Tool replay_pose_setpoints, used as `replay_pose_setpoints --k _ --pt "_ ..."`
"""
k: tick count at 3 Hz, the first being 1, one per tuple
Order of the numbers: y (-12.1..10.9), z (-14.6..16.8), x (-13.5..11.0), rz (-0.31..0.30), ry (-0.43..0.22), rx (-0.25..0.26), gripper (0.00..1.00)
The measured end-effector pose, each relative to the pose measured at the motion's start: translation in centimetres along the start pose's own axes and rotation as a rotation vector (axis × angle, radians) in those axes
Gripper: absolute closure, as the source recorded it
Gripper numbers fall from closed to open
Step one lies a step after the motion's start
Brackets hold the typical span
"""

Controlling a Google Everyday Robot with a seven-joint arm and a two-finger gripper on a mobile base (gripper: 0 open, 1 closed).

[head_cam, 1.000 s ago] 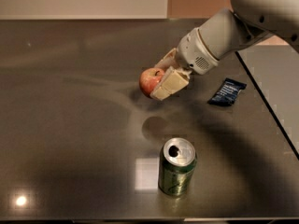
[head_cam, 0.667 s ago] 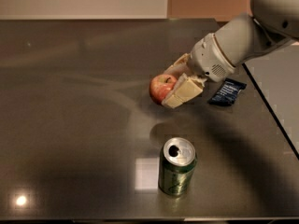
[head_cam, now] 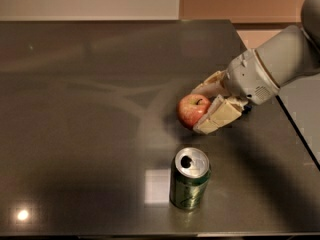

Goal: Move apple near green can

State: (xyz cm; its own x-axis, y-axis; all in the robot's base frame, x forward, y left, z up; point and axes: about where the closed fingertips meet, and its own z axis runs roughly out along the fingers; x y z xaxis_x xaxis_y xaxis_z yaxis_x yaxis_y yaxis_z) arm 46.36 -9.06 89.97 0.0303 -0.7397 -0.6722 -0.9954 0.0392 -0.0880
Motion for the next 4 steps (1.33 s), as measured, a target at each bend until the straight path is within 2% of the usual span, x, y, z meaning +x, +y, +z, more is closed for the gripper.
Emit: replay_pose_setpoints --k 2,4 --pt "3.2 -1.4 2.9 -0.028 0.001 -0.028 1.0" --pt "5.8 -1.6 4.3 -0.06 -0.028 -0.075 1.0"
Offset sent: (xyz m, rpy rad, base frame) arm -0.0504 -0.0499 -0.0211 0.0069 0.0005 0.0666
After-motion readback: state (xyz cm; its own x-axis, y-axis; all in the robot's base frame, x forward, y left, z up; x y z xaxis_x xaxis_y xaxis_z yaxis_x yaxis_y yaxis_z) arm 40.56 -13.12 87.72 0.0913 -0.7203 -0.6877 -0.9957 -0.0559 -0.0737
